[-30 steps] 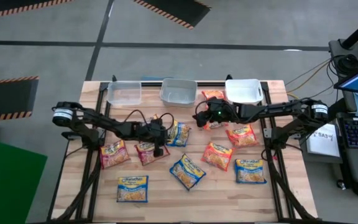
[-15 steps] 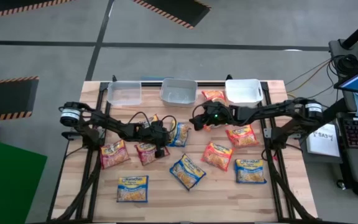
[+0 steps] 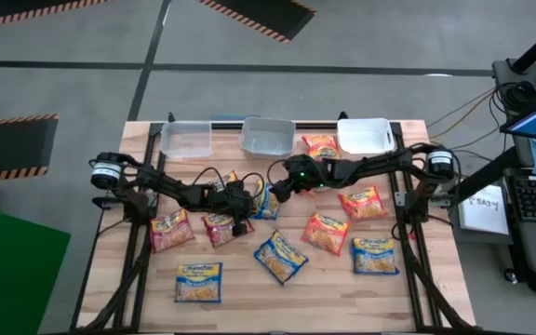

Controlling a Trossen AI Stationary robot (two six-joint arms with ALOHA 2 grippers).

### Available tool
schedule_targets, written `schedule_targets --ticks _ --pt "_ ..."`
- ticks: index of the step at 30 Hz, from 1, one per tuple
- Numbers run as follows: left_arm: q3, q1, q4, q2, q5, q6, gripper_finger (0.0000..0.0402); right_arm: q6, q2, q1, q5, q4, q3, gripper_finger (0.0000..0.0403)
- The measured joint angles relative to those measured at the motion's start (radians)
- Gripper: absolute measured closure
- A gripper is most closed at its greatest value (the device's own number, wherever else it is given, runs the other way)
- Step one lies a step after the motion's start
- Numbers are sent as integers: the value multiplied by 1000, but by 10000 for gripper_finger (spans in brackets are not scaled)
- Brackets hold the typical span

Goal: Sort Maruchan noodles
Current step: Put the blue noodle pack into the white bin

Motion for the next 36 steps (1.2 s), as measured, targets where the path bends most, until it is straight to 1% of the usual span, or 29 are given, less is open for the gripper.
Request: schedule_targets --ticks 5,9,16,22,27,36 --pt "0 0 0 0 0 0 364 -57 36 0 8 -145 87 119" --pt "-1 0 0 0 0 0 364 -84 46 -3 9 -208 124 119" --pt "-3 0 0 0 0 0 364 -93 42 -28 -2 -210 105 119" --pt "-3 0 1 0 0 0 364 -93 44 -44 -52 -192 75 119" --pt "-3 0 5 1 0 0 364 -85 44 -44 -78 -128 56 119" --pt "-4 0 6 1 -22 0 364 -59 51 -44 -81 -44 7 119"
